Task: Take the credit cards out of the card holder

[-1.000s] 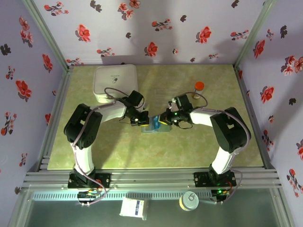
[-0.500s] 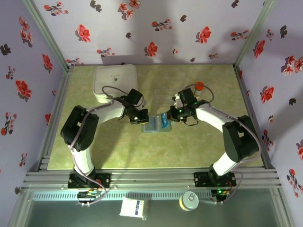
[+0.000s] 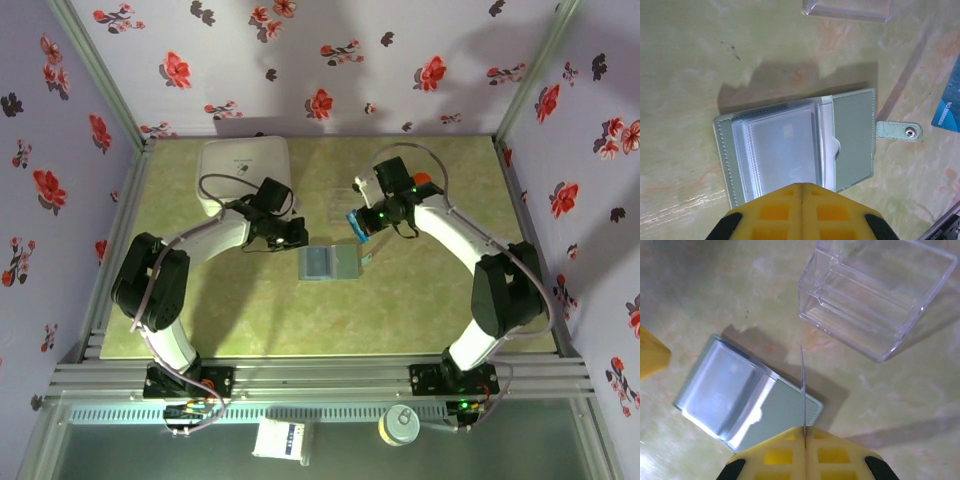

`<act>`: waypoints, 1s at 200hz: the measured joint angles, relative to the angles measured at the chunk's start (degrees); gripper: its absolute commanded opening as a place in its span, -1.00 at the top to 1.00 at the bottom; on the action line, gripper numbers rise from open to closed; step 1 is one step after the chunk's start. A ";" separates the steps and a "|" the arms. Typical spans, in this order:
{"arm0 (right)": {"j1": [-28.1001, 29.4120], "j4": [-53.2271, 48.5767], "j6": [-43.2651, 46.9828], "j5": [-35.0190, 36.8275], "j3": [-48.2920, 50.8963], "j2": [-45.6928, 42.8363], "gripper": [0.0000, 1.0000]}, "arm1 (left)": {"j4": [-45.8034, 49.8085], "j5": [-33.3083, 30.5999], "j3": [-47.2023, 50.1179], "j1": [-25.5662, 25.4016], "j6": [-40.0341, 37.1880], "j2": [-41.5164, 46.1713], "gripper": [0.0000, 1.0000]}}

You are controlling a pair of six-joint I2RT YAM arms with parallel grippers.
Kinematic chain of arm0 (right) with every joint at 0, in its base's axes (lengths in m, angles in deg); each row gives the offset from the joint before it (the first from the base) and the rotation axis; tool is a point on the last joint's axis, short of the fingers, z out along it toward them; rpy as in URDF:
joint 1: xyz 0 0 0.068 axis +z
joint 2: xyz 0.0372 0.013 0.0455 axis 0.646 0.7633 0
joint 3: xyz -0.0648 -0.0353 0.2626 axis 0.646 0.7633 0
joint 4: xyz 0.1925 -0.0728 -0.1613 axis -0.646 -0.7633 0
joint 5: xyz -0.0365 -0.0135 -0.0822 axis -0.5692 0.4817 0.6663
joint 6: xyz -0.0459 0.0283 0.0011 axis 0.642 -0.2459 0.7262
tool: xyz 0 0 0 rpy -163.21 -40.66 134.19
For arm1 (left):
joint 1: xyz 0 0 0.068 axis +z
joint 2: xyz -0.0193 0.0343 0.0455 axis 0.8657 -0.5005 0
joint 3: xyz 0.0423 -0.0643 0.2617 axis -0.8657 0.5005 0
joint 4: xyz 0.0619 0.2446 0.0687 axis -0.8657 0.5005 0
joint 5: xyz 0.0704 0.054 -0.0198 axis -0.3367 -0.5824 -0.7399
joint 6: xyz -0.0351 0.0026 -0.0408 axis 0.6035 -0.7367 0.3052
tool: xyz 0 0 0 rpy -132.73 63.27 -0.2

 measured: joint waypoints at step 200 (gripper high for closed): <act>-0.11 -31.21 48.37 1.57 -49.27 33.88 1.00 | -2.62 1.75 3.72 7.15 0.11 3.98 0.93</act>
